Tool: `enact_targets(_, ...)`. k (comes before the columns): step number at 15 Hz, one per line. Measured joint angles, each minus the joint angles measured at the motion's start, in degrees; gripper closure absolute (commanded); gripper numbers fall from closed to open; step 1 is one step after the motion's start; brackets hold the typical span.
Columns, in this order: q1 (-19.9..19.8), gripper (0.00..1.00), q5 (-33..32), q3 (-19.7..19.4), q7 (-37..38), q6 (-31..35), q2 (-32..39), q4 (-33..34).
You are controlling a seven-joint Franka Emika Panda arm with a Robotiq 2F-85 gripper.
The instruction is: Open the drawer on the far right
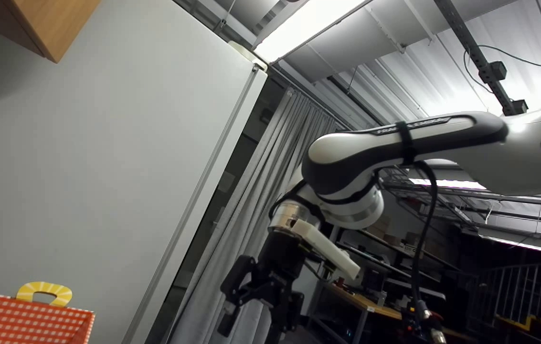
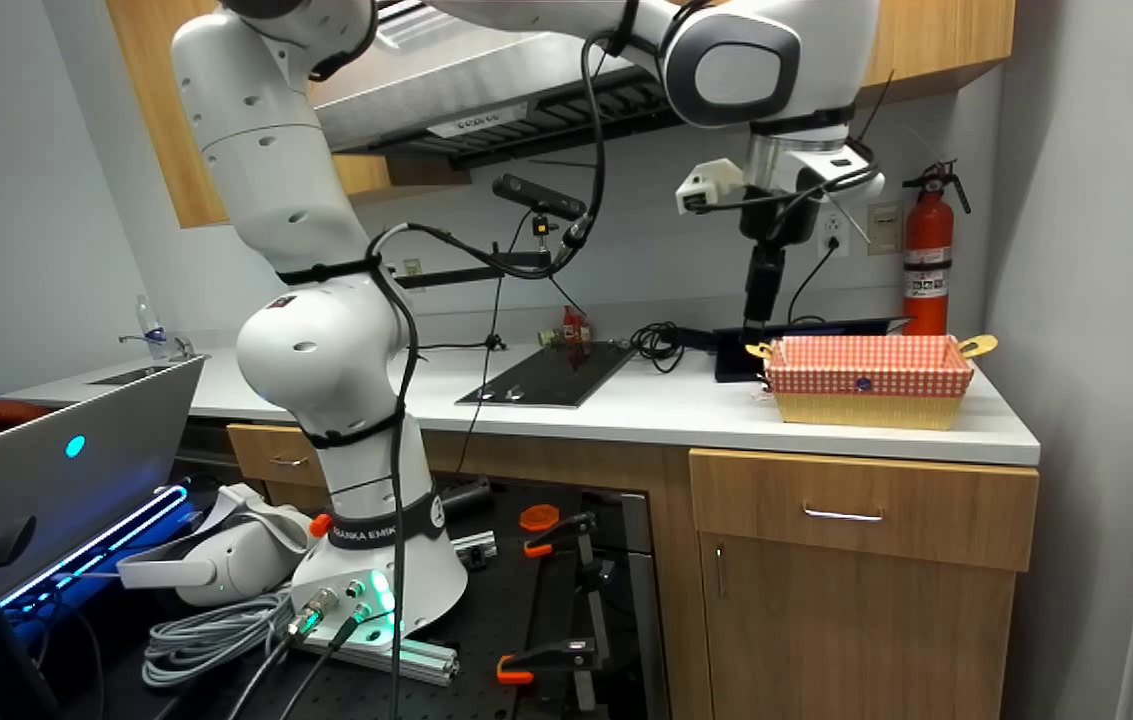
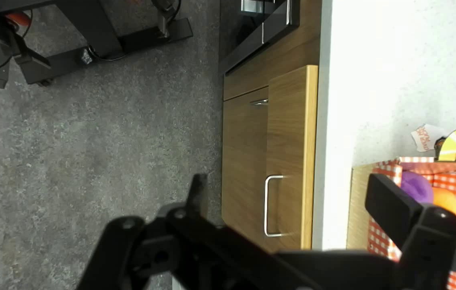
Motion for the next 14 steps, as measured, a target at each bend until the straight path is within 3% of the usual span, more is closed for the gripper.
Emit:
enact_targets(8,-1.44,0.0,0.37,-2.33,-7.13,0.86,14.29,8.07)
enact_targets(14,-0.42,0.0,-0.04,0.02,-11.33,12.52,20.91,8.08)
